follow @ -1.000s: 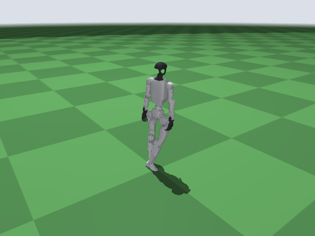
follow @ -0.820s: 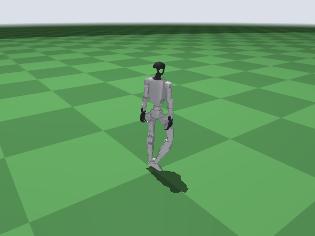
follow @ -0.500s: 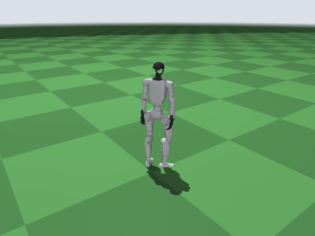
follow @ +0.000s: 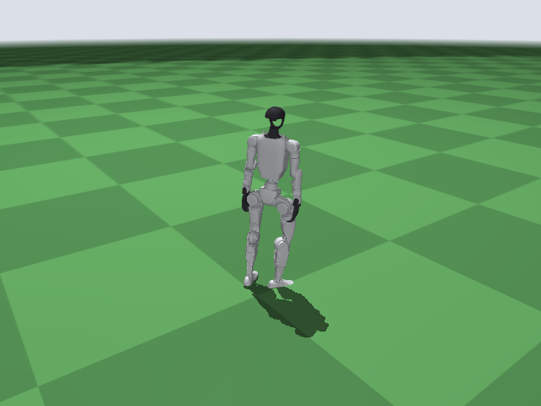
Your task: In place motions
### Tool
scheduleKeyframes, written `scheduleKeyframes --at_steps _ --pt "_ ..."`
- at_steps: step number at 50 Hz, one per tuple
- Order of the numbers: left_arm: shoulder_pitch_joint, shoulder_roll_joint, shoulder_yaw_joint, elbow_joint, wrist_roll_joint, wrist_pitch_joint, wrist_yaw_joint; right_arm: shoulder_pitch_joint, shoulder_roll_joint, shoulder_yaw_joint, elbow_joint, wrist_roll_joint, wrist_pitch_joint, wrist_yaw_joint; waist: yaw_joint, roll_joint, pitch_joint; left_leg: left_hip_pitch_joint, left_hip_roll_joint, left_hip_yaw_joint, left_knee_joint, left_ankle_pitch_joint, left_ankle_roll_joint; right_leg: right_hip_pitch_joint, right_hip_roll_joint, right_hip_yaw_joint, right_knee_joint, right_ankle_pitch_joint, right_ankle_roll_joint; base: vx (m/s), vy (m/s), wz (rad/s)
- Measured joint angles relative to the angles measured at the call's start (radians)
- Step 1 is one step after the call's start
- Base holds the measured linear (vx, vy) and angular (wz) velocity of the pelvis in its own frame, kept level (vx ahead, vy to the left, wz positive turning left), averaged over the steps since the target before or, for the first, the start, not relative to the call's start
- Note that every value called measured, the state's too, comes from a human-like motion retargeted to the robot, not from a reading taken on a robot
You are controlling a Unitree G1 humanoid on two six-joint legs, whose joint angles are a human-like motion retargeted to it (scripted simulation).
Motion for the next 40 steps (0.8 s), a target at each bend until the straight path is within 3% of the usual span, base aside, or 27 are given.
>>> scheduleKeyframes --at_steps 4,5,10,11,12,15,17,21,25,30,33,37,40 --pt "0.006 -0.002 0.002 -0.011 0.001 -0.007 0.001 -0.004 -0.008 -0.022 -0.002 -0.010 0.000 0.006 0.035 -0.031 -0.004 -0.058 -0.041 -0.066 0.089 0.023 0.042 -0.069 -0.063 0.097 0.032 0.021 0.012 -0.09 0.09 -1.22" --pt "0.009 -0.004 0.006 -0.011 0.000 -0.008 0.004 -0.004 -0.011 -0.030 -0.002 -0.012 0.001 0.008 0.052 -0.040 -0.006 -0.075 -0.066 -0.128 0.105 0.025 0.063 -0.091 -0.079 0.133 0.040 0.028 0.017 -0.08 0.14 -2.03" --pt "0.022 -0.006 0.020 0.011 -0.010 -0.007 0.019 -0.005 -0.028 -0.069 0.003 0.011 -0.001 0.016 0.187 -0.062 0.004 -0.067 -0.237 -0.684 0.074 0.078 0.033 -0.206 -0.042 0.434 0.042 0.092 0.011 -0.07 0.14 -2.74" --pt "0.023 -0.001 0.020 0.016 -0.009 -0.007 0.021 -0.010 -0.031 -0.073 0.001 0.015 -0.001 0.021 0.196 -0.066 0.009 -0.066 -0.230 -0.673 0.063 0.067 0.018 -0.227 -0.031 0.490 0.040 0.108 0.010 -0.09 0.08 -2.52" --pt "0.025 0.004 0.020 0.021 -0.009 -0.007 0.023 -0.016 -0.033 -0.074 -0.002 0.018 -0.001 0.025 0.191 -0.068 0.010 -0.065 -0.218 -0.638 0.050 0.054 0.019 -0.246 -0.023 0.534 0.037 0.121 0.009 -0.12 0.07 -1.94" --pt "0.033 0.021 0.029 0.039 -0.015 -0.006 0.028 -0.036 -0.031 -0.054 -0.020 0.018 0.005 0.033 0.067 -0.049 -0.001 -0.046 -0.163 -0.454 -0.001 0.012 0.095 -0.278 -0.008 0.569 0.032 0.135 -0.010 -0.20 0.02 -1.08" --pt "0.035 0.042 0.047 0.043 -0.018 0.001 0.032 -0.061 -0.013 -0.008 -0.044 0.039 0.000 0.029 -0.019 -0.023 0.014 -0.031 -0.120 -0.388 -0.038 0.017 0.079 -0.308 0.014 0.516 0.067 0.111 -0.073 -0.39 -0.05 -2.03" --pt "0.028 0.090 0.032 0.021 0.003 0.005 0.030 -0.091 0.001 0.057 -0.062 0.071 -0.030 0.018 -0.063 0.005 0.069 -0.006 -0.054 -0.222 -0.050 -0.001 0.084 -0.283 -0.037 0.203 0.103 0.019 -0.171 -0.47 0.00 -2.76" --pt "0.038 0.110 0.020 0.026 0.035 0.017 0.049 -0.078 -0.023 0.053 -0.041 0.005 -0.012 -0.011 -0.016 0.009 0.067 0.051 -0.021 -0.037 -0.082 -0.049 0.095 -0.260 -0.073 -0.024 0.126 -0.069 -0.186 -0.22 0.05 -3.16" --pt "0.070 0.091 -0.006 0.053 0.024 0.017 0.049 -0.061 -0.051 -0.012 0.001 0.045 0.010 -0.013 0.047 0.023 0.023 0.094 0.024 0.241 -0.100 -0.118 0.055 -0.239 -0.082 -0.289 0.131 -0.159 -0.213 -0.16 -0.03 -3.58" --pt "0.075 0.078 -0.014 0.057 0.036 0.019 0.050 -0.073 -0.057 -0.045 0.014 0.096 0.014 -0.009 0.017 0.053 0.007 0.120 0.056 0.416 -0.108 -0.149 0.020 -0.197 -0.048 -0.488 0.100 -0.193 -0.216 -0.24 -0.20 -3.07" --pt "0.058 0.054 -0.009 0.054 0.036 0.024 0.054 -0.083 -0.062 -0.069 0.026 0.140 0.021 -0.020 -0.037 0.101 -0.010 0.150 0.093 0.612 -0.106 -0.179 -0.028 -0.128 0.022 -0.741 0.037 -0.193 -0.198 -0.14 -0.18 -2.57" --pt "0.035 0.036 -0.012 0.035 0.043 0.030 0.056 -0.079 -0.067 -0.086 0.048 0.168 0.029 -0.044 -0.008 0.120 -0.025 0.185 0.090 0.751 -0.106 -0.197 -0.067 -0.110 0.081 -0.797 0.004 -0.161 -0.197 0.01 -0.15 -2.97"
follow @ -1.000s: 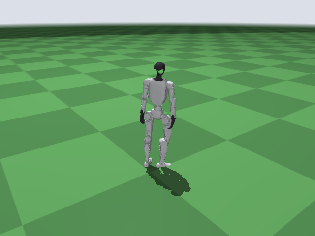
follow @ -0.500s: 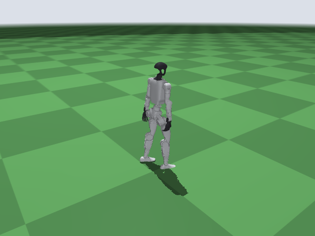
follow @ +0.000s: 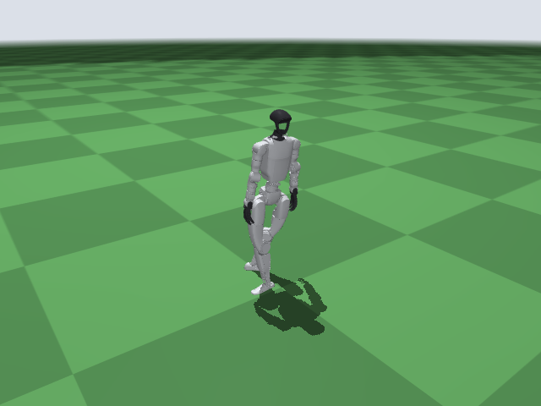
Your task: In place motions
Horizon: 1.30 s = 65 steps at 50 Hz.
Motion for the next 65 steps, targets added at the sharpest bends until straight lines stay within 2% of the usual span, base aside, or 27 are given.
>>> scheduleKeyframes --at_steps 3,5,7,8,10,12,15,17,19,22,25,27,31,33,35,37,40,43,48,56,62,65 --pt "-0.026 -0.017 -0.019 -0.031 0.004 -0.006 -0.004 0.016 -0.005 -0.047 0.035 0.042 0.012 -0.019 -0.007 0.020 -0.020 0.020 0.003 0.035 0.001 0.006 -0.029 0.005 0.006 0.003 0.012 0.056 -0.003 0.14 -0.26 -1.59" --pt "-0.044 -0.027 -0.025 -0.048 -0.002 -0.013 -0.010 0.021 -0.007 -0.076 0.062 0.073 0.019 -0.024 -0.009 0.026 -0.030 0.037 0.001 0.068 0.007 0.016 -0.040 -0.027 -0.016 0.109 0.050 0.039 -0.005 0.13 -0.09 -1.12" --pt "-0.056 -0.040 -0.027 -0.059 -0.008 -0.019 -0.012 0.031 -0.005 -0.097 0.080 0.098 0.023 -0.023 -0.020 0.034 -0.036 0.057 0.011 0.083 0.028 0.044 -0.031 -0.021 -0.015 0.113 0.046 0.029 -0.007 0.24 -0.28 -1.03" --pt "-0.060 -0.046 -0.025 -0.064 -0.012 -0.021 -0.013 0.033 -0.005 -0.102 0.089 0.109 0.025 -0.023 -0.022 0.028 -0.035 0.070 0.011 0.090 0.046 0.071 -0.022 -0.028 -0.023 0.172 0.049 0.021 -0.008 0.27 -0.25 -1.05" --pt "-0.064 -0.057 -0.019 -0.069 -0.019 -0.026 -0.016 0.035 -0.001 -0.100 0.107 0.124 0.033 -0.022 -0.031 -0.001 -0.037 0.092 0.003 0.112 0.093 0.149 0.026 -0.032 -0.058 0.251 0.057 0.008 0.003 0.26 -0.16 -1.05" --pt "-0.059 -0.062 -0.009 -0.072 -0.021 -0.031 -0.021 0.029 0.008 -0.089 0.115 0.121 0.040 -0.025 -0.037 -0.062 -0.045 0.086 -0.010 0.092 0.188 0.239 0.132 -0.034 -0.125 0.306 0.056 0.008 0.023 0.24 -0.12 -1.26" --pt "-0.048 -0.055 0.003 -0.082 -0.024 -0.037 -0.033 0.012 0.028 -0.054 0.101 0.098 0.036 -0.021 0.009 -0.199 -0.033 -0.016 -0.018 -0.038 0.449 0.327 0.311 -0.054 -0.234 0.436 0.052 0.012 0.032 0.29 -0.26 -2.04" --pt "-0.036 -0.041 -0.004 -0.089 -0.027 -0.039 -0.040 -0.005 0.045 -0.017 0.078 0.060 0.037 -0.010 0.050 -0.230 -0.012 -0.136 -0.038 -0.262 0.574 0.340 0.270 -0.057 -0.232 0.512 0.052 0.012 0.026 0.27 -0.34 -2.40" --pt "-0.032 -0.029 -0.008 -0.086 -0.031 -0.036 -0.039 -0.028 0.057 0.015 0.042 0.002 0.037 0.006 0.078 -0.247 0.009 -0.234 -0.065 -0.398 0.658 0.322 0.248 -0.060 -0.228 0.569 0.048 0.022 0.020 0.15 -0.20 -2.20" --pt "-0.035 -0.021 0.000 -0.062 -0.040 -0.027 -0.027 -0.054 0.069 0.066 -0.027 -0.081 0.024 0.032 0.093 -0.264 0.033 -0.302 -0.064 -0.450 0.659 0.267 0.286 -0.055 -0.232 0.629 0.039 0.051 0.018 0.16 -0.15 -1.85" --pt "-0.037 -0.022 0.011 -0.042 -0.049 -0.019 -0.015 -0.067 0.075 0.112 -0.085 -0.139 0.002 0.045 0.094 -0.259 0.043 -0.335 -0.071 -0.471 0.544 0.219 0.315 -0.035 -0.211 0.665 0.010 0.086 0.024 0.17 -0.07 -1.68" --pt "-0.036 -0.026 0.018 -0.041 -0.051 -0.019 -0.011 -0.068 0.078 0.125 -0.109 -0.171 -0.008 0.046 0.104 -0.237 0.044 -0.353 -0.096 -0.538 0.430 0.210 0.297 -0.016 -0.169 0.676 -0.016 0.106 0.029 0.19 -0.04 -1.79" --pt "-0.044 -0.036 0.006 -0.047 -0.049 -0.019 -0.011 -0.056 0.077 0.122 -0.115 -0.175 -0.009 0.048 0.128 -0.164 0.066 -0.345 -0.118 -0.726 0.216 0.227 0.210 0.039 -0.065 0.728 -0.047 0.131 0.035 0.26 -0.04 -1.68" --pt "-0.052 -0.048 0.002 -0.046 -0.047 -0.019 -0.009 -0.049 0.070 0.106 -0.092 -0.158 0.000 0.050 0.139 -0.120 0.080 -0.312 -0.120 -0.813 0.116 0.303 0.170 0.075 -0.014 0.773 -0.054 0.137 0.038 0.25 0.06 -1.40" --pt "-0.051 -0.066 0.003 -0.045 -0.045 -0.021 -0.009 -0.034 0.057 0.084 -0.061 -0.149 0.011 0.045 0.120 -0.091 0.072 -0.257 -0.129 -0.859 0.055 0.296 0.170 0.102 0.011 0.807 -0.059 0.142 0.046 0.34 0.15 -0.87" --pt "-0.043 -0.080 0.027 -0.043 -0.043 -0.021 -0.017 -0.024 0.045 0.082 -0.012 -0.154 0.030 0.030 0.060 -0.070 0.043 -0.233 -0.073 -0.742 0.055 0.287 0.126 0.116 0.020 0.827 -0.066 0.151 0.054 0.46 0.12 -0.61" --pt "-0.051 -0.090 0.048 -0.045 -0.043 -0.022 -0.010 -0.012 0.045 0.072 0.047 -0.126 0.055 -0.014 -0.026 -0.047 0.008 -0.216 -0.085 -0.774 0.014 0.297 0.144 0.108 0.021 0.828 -0.065 0.161 0.063 0.22 0.04 -0.34" --pt "-0.086 -0.089 0.024 -0.069 -0.035 -0.030 -0.027 0.000 0.028 0.042 0.099 -0.057 0.027 -0.030 -0.015 -0.044 0.020 -0.184 -0.074 -0.724 -0.003 0.282 0.135 0.108 0.019 0.862 -0.057 0.165 0.074 0.08 0.07 -0.73" --pt "-0.102 -0.096 0.021 -0.107 -0.038 -0.037 -0.029 0.045 0.027 0.017 0.130 -0.066 0.067 -0.043 -0.019 -0.045 -0.014 -0.165 -0.074 -0.671 -0.008 0.251 0.134 0.088 0.009 0.891 -0.052 0.174 0.088 0.18 0.05 -0.52" --pt "-0.101 -0.095 0.023 -0.125 -0.035 -0.042 -0.046 0.026 0.034 0.043 0.130 -0.058 0.060 -0.045 -0.027 -0.035 0.001 -0.144 -0.060 -0.625 0.000 0.219 0.127 0.076 0.012 0.930 -0.030 0.191 0.092 0.06 0.04 -0.33" --pt "-0.066 -0.113 0.044 -0.106 -0.024 -0.053 -0.048 0.007 0.048 0.067 0.086 -0.075 0.040 -0.027 -0.025 -0.041 0.007 -0.189 -0.058 -0.694 0.027 0.235 0.122 0.070 0.004 0.911 0.028 0.174 0.097 0.01 -0.01 0.54" --pt "-0.057 -0.104 0.028 -0.091 -0.002 -0.051 -0.041 0.007 0.057 0.070 0.043 -0.078 0.026 -0.007 -0.055 -0.040 0.033 -0.229 -0.064 -0.804 0.056 0.264 0.123 0.063 0.008 0.993 0.063 0.175 0.076 -0.05 -0.06 1.92"
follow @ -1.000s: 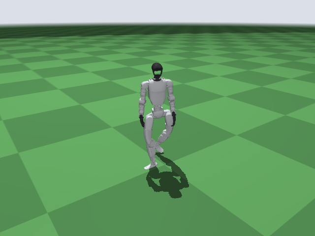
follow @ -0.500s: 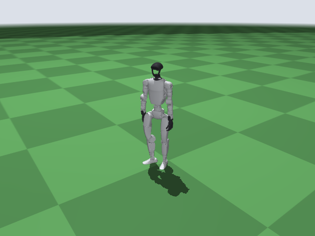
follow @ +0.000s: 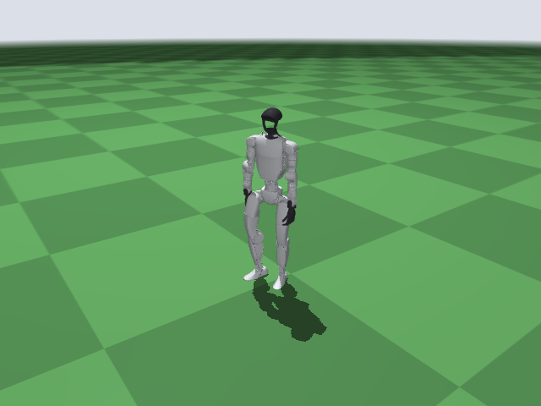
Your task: In place motions
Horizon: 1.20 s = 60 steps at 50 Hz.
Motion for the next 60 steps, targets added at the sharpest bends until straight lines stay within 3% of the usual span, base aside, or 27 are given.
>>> scheduleKeyframes --at_steps 3,7,9,12,15,17,22,25,32,35,37,38,39,43,47,48,50,52,57,60 --pt "0.003 0.008 0.000 0.017 0.010 0.005 0.008 0.004 0.004 -0.005 -0.038 -0.011 -0.010 0.011 -0.035 0.001 0.022 -0.043 -0.031 -0.140 0.025 0.034 0.000 -0.032 0.024 0.226 0.028 0.012 0.002 -0.08 -0.06 2.51" --pt "-0.009 0.027 -0.015 0.014 0.021 0.012 0.008 0.006 -0.002 -0.016 -0.066 -0.014 -0.018 0.019 -0.061 0.008 0.060 -0.088 -0.094 -0.328 0.053 0.077 -0.003 -0.035 0.042 0.446 0.029 0.013 0.063 -0.14 -0.01 2.65" --pt "-0.018 0.043 -0.028 -0.008 0.038 0.011 0.003 0.006 -0.005 -0.019 -0.067 -0.006 -0.018 0.024 -0.036 0.012 0.082 -0.100 -0.114 -0.381 0.052 0.097 -0.008 -0.017 0.039 0.414 0.026 -0.017 0.065 -0.16 0.06 2.15" --pt "-0.026 0.061 -0.042 -0.052 0.056 0.003 -0.001 0.010 -0.009 -0.020 -0.058 0.003 -0.012 0.039 0.027 -0.006 0.113 -0.109 -0.154 -0.432 0.029 0.155 -0.020 0.022 0.028 0.279 0.003 -0.049 0.012 -0.25 0.15 1.89" --pt "-0.038 0.053 -0.055 -0.072 0.038 -0.008 0.006 0.017 -0.009 -0.061 -0.062 -0.004 -0.008 0.049 0.152 -0.018 0.128 -0.135 -0.187 -0.423 -0.016 0.206 -0.005 0.035 -0.002 0.173 0.010 -0.066 0.029 -0.33 0.11 1.84" --pt "-0.052 0.030 -0.061 -0.059 0.009 -0.017 0.015 0.031 -0.013 -0.093 -0.080 -0.013 -0.016 0.049 0.211 -0.029 0.128 -0.167 -0.177 -0.278 -0.037 0.149 0.027 0.030 -0.049 0.077 0.023 -0.079 0.042 -0.36 0.13 2.55" --pt "-0.053 0.005 -0.056 -0.037 -0.023 -0.020 0.024 0.059 -0.021 -0.139 -0.088 -0.060 -0.013 0.032 0.198 -0.020 0.093 -0.170 -0.060 0.360 -0.049 0.009 -0.035 0.095 -0.078 -0.263 -0.031 -0.102 0.056 -0.27 0.20 3.42" --pt "-0.042 -0.002 -0.046 -0.017 -0.024 -0.018 0.037 0.088 -0.027 -0.157 -0.057 -0.041 -0.011 0.033 0.158 -0.010 0.042 -0.154 -0.017 0.537 -0.018 -0.015 -0.050 0.143 -0.060 -0.479 -0.078 -0.107 0.080 -0.05 0.24 3.80" --pt "-0.047 0.027 -0.047 0.001 -0.016 -0.013 0.033 0.132 -0.015 -0.159 -0.008 -0.052 -0.003 0.018 0.090 -0.082 -0.039 -0.066 0.085 0.852 0.099 -0.055 0.000 0.204 -0.049 -0.783 -0.135 -0.110 0.152 0.11 0.14 3.50" --pt "-0.041 0.042 -0.041 0.009 -0.015 -0.010 0.028 0.150 -0.007 -0.164 -0.002 -0.067 -0.007 0.016 0.042 -0.116 -0.080 -0.047 0.105 0.881 0.153 -0.062 0.001 0.230 -0.033 -0.916 -0.154 -0.100 0.189 0.35 0.17 3.34" --pt "-0.027 0.045 -0.042 0.012 -0.012 -0.011 0.029 0.165 -0.009 -0.171 -0.003 -0.069 -0.014 0.015 0.056 -0.124 -0.097 -0.024 0.092 0.856 0.125 -0.045 -0.026 0.250 -0.010 -0.967 -0.155 -0.094 0.205 0.47 0.30 2.23" --pt "-0.019 0.047 -0.045 0.015 -0.010 -0.011 0.030 0.173 -0.012 -0.177 -0.004 -0.071 -0.018 0.016 0.079 -0.117 -0.106 -0.007 0.090 0.841 0.087 -0.051 -0.083 0.259 0.015 -0.986 -0.152 -0.092 0.211 0.41 0.26 1.26" --pt "-0.010 0.047 -0.045 0.020 -0.007 -0.011 0.030 0.180 -0.018 -0.181 -0.005 -0.074 -0.021 0.015 0.112 -0.115 -0.113 0.001 0.076 0.829 0.059 -0.065 -0.093 0.269 0.028 -0.993 -0.146 -0.084 0.213 0.40 0.23 0.60" --pt "0.025 0.050 -0.050 0.056 -0.009 -0.005 0.039 0.197 -0.043 -0.183 -0.010 -0.071 -0.020 0.013 0.165 -0.074 -0.124 -0.020 0.065 0.677 0.018 -0.092 -0.043 0.330 0.057 -0.993 -0.074 0.010 0.165 0.46 0.19 1.01" --pt "0.021 0.066 -0.041 0.063 -0.003 -0.002 0.040 0.165 -0.049 -0.164 -0.042 -0.055 -0.045 0.026 0.086 0.083 -0.050 0.004 0.203 0.536 0.023 -0.094 -0.052 0.390 0.040 -0.893 0.220 0.123 -0.010 0.23 0.06 2.08" --pt "0.023 0.072 -0.035 0.063 -0.002 -0.001 0.037 0.156 -0.052 -0.154 -0.049 -0.067 -0.043 0.027 0.046 0.113 -0.033 0.005 0.219 0.492 0.025 -0.099 -0.049 0.374 -0.001 -0.836 0.337 0.111 -0.019 0.30 -0.01 1.98" --pt "0.024 0.088 -0.014 0.068 0.002 0.002 0.035 0.135 -0.053 -0.116 -0.056 -0.077 -0.045 0.018 0.003 0.095 -0.014 0.003 0.182 0.458 0.010 -0.091 -0.031 0.255 -0.109 -0.630 0.531 0.039 0.023 0.22 -0.07 1.49" --pt "0.013 0.108 -0.015 0.073 0.003 0.008 0.038 0.118 -0.041 -0.093 -0.065 -0.079 -0.051 0.015 -0.017 0.049 0.006 0.008 0.121 0.447 -0.018 -0.072 -0.012 0.094 -0.129 -0.394 0.584 0.003 0.080 0.04 -0.12 1.16" --pt "0.003 0.138 -0.035 0.061 0.003 0.012 0.034 0.099 -0.012 -0.057 -0.092 -0.098 -0.062 0.015 -0.034 0.024 0.036 0.001 0.090 0.374 -0.044 -0.044 0.009 0.006 -0.114 -0.308 0.373 -0.057 0.049 0.08 -0.18 1.05" --pt "0.010 0.138 -0.037 0.043 0.000 0.011 0.021 0.096 0.000 -0.047 -0.096 -0.096 -0.064 0.009 -0.068 -0.023 0.040 0.009 0.024 0.308 -0.055 -0.038 0.019 -0.086 -0.105 -0.110 0.191 -0.072 0.085 0.16 -0.16 1.35"
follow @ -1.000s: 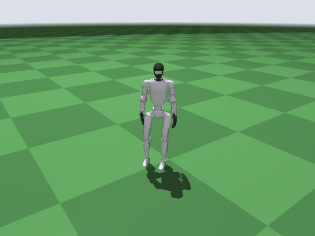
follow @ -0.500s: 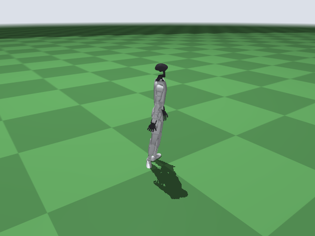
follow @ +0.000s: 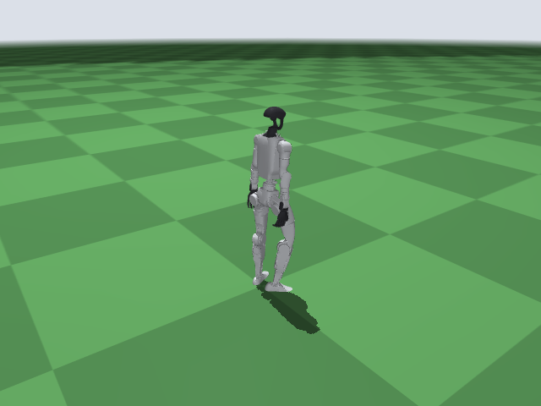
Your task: In place motions
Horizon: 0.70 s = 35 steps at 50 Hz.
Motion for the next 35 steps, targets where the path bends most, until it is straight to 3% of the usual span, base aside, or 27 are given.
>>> scheduleKeyframes --at_steps 2,5,7,9,12,21,35 --pt "0.003 -0.005 0.004 -0.007 -0.004 -0.002 -0.005 -0.006 0.004 0.001 0.009 0.014 0.001 0.001 -0.002 -0.036 0.013 0.025 -0.038 -0.027 -0.003 -0.003 0.002 -0.031 -0.005 0.131 -0.098 0.024 0.016 0.10 -0.13 0.97" --pt "0.008 -0.010 0.007 -0.001 -0.001 0.000 -0.014 -0.007 0.008 0.001 0.032 0.024 0.007 0.009 0.004 -0.055 0.013 0.058 -0.052 -0.071 0.005 -0.014 -0.006 -0.004 -0.001 0.168 -0.202 0.089 -0.003 0.20 -0.10 0.73" --pt "0.019 -0.012 0.000 0.005 0.016 0.004 -0.020 0.004 0.003 -0.009 0.054 0.018 0.013 0.020 0.040 -0.069 -0.023 0.064 -0.061 -0.082 0.013 -0.021 -0.013 0.050 -0.038 -0.029 -0.228 0.099 0.012 0.34 -0.11 0.48" --pt "0.034 -0.025 -0.014 0.012 0.021 0.004 -0.008 0.015 -0.003 -0.040 0.066 0.006 0.023 0.030 0.090 -0.066 -0.047 0.065 -0.052 -0.103 0.021 -0.022 -0.019 0.090 -0.023 -0.052 -0.268 0.106 0.030 0.26 -0.04 0.45" --pt "0.050 -0.053 -0.006 0.032 -0.002 0.000 -0.001 0.018 -0.006 -0.070 0.053 -0.004 0.019 0.013 0.144 -0.071 -0.062 0.075 -0.045 -0.121 0.021 -0.027 -0.026 0.117 -0.003 -0.071 -0.293 0.094 0.037 0.13 -0.07 0.30" --pt "0.059 -0.057 0.034 0.057 0.002 0.019 -0.007 -0.026 -0.011 -0.012 0.024 0.017 -0.002 0.044 0.071 -0.038 -0.093 0.089 -0.043 -0.177 -0.007 -0.019 -0.036 0.151 0.037 -0.116 -0.307 0.059 0.029 0.06 -0.04 0.29" --pt "0.034 -0.085 0.036 0.013 -0.001 0.030 -0.076 -0.023 0.000 0.002 0.096 0.018 0.028 0.004 0.093 -0.007 -0.138 0.087 -0.053 -0.216 -0.042 -0.010 -0.036 0.163 0.057 -0.166 -0.332 0.064 0.025 0.08 0.04 0.12"
